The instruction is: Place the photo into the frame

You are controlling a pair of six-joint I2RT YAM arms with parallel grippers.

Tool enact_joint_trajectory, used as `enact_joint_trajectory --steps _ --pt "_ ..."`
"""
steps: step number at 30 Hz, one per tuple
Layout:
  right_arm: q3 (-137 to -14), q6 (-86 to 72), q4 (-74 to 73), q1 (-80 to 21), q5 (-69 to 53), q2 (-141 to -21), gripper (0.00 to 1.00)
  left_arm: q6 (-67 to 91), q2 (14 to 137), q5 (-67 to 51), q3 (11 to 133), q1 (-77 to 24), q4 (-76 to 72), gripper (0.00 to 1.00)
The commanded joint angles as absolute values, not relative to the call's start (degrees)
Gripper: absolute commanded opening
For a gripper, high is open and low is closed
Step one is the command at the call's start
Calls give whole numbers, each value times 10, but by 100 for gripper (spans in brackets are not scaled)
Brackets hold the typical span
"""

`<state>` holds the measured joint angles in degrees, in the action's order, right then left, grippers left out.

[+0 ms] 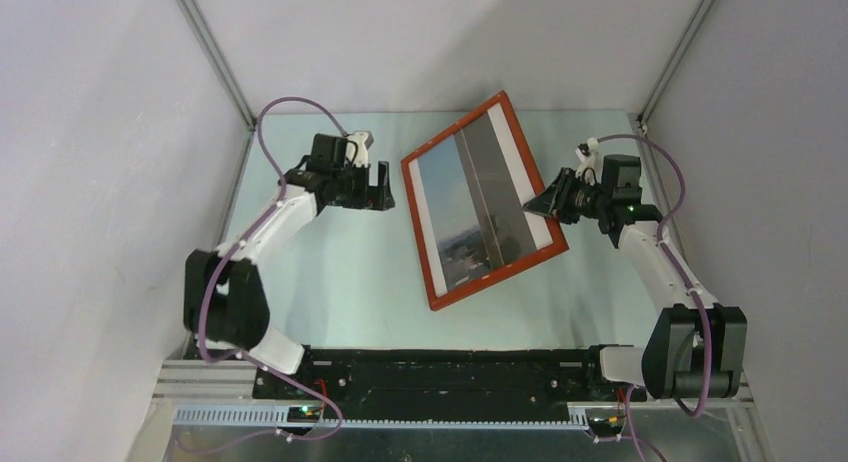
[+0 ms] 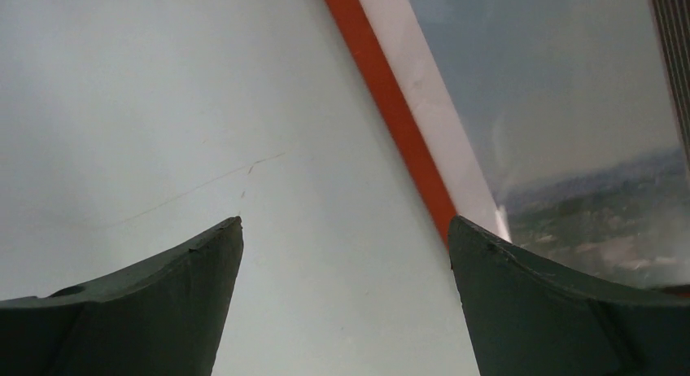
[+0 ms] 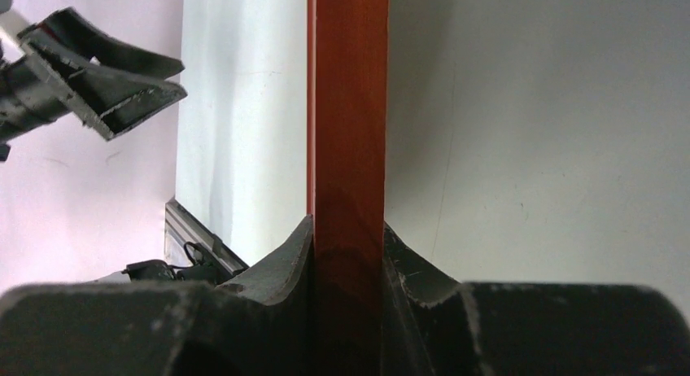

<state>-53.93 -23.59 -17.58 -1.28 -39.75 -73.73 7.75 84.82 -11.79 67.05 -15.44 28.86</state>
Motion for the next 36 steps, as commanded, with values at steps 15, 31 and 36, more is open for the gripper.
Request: enact_joint_trajectory --steps 15,31,36 --pt "-425 -217 -26 -20 -295 -724 4 212 1133 -295 785 -141 268 100" --pt "-375 -224 48 -36 -271 -765 11 234 1159 -359 770 -142 232 90" --pt "-365 -227 57 -41 -260 -774 16 232 1158 -376 769 -145 223 85"
